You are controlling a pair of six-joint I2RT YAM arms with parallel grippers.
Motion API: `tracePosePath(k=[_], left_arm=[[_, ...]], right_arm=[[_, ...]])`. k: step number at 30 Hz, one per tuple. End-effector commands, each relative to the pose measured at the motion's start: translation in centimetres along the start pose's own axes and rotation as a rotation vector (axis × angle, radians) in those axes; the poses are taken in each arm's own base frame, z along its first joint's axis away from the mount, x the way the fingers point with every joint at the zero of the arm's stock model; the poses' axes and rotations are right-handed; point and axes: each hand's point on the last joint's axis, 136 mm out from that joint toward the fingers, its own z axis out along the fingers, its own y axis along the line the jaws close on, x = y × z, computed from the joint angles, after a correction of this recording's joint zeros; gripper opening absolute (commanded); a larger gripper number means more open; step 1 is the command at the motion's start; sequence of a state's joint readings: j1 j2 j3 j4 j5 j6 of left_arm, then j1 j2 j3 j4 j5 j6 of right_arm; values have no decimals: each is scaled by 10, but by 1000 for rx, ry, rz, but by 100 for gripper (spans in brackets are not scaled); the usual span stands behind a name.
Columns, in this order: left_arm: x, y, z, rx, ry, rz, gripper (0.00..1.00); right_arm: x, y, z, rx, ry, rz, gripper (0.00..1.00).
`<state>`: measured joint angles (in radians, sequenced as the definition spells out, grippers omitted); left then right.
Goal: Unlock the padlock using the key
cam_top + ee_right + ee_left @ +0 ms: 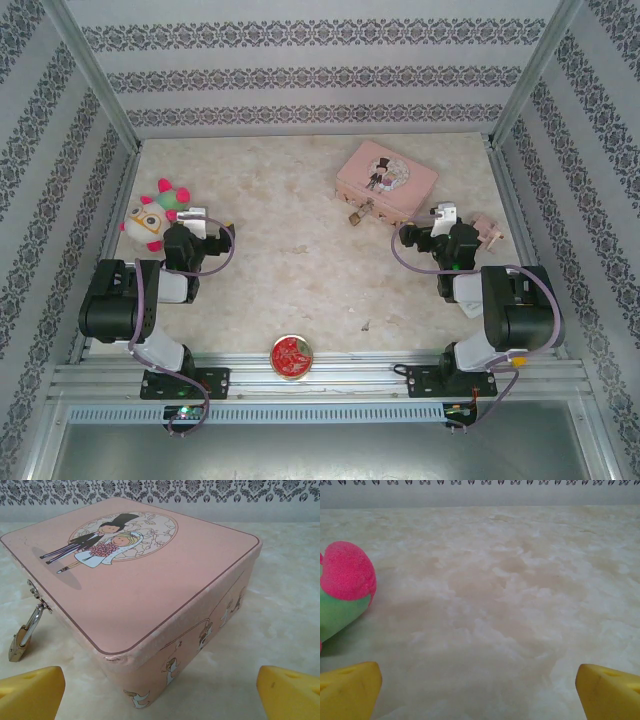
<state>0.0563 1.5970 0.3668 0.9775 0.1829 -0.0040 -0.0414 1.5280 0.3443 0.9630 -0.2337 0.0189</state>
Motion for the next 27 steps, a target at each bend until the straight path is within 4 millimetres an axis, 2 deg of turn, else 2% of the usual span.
tracePosePath(k=[1, 27], left_arm=[[-5, -1, 1, 4, -9, -1, 99], [-4, -1, 1, 5, -9, -1, 99]], right_arm=[[-3, 4, 0, -11, -23, -20, 98], [2, -7, 0, 53, -3, 8, 98]])
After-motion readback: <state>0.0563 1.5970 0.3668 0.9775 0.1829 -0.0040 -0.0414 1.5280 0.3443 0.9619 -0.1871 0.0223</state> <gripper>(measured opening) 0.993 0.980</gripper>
